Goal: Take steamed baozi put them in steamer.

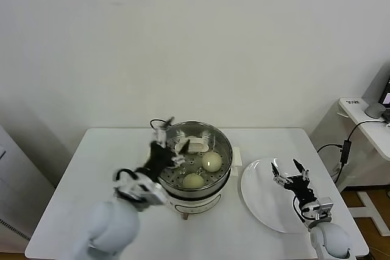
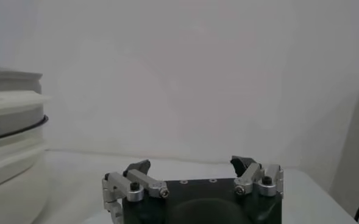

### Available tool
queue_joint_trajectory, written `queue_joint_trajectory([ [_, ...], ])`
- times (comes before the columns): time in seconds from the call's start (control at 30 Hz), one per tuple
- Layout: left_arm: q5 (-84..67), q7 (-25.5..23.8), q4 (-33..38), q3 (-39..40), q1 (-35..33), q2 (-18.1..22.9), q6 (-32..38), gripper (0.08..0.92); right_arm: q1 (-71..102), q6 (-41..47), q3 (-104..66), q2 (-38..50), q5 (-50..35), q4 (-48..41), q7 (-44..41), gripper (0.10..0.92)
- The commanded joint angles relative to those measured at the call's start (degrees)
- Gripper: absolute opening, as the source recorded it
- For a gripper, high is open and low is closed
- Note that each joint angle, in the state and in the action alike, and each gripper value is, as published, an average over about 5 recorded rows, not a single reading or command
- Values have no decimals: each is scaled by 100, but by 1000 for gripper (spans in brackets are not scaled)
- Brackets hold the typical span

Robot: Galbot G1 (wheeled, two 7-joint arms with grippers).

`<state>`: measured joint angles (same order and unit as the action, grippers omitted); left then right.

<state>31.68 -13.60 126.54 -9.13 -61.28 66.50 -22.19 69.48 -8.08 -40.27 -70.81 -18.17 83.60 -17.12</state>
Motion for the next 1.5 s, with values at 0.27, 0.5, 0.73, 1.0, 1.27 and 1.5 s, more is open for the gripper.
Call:
queue_joint_trajectory([
  [0.27, -5952, 1200, -1282, -2978, -1139, -375, 455, 823, 429, 373, -338, -130, 175, 665, 517, 823],
  [0.5, -5898, 1202, -1679, -2677, -1311, -401, 497, 823, 755, 625, -590, -162, 462, 1074, 427, 823],
  [0.73, -5733, 1203, -2104, -2281, -1268, -405, 551, 823, 995, 905, -584, -161, 307, 1395, 539, 823],
  [1.0, -5598, 1244, -2380, -2038, -1446, -317, 656, 823, 1036, 989, -589, -213, 212, 1529, 666, 823],
  [1.27, -5610, 1239, -2498, -2091, -1530, -283, 730, 823, 1072, 1051, -568, -224, 173, 1546, 671, 823],
  [1.5, -5661, 1259, -2591, -2183, -1444, -327, 721, 823, 1096, 1088, -553, -247, 151, 1560, 669, 823],
])
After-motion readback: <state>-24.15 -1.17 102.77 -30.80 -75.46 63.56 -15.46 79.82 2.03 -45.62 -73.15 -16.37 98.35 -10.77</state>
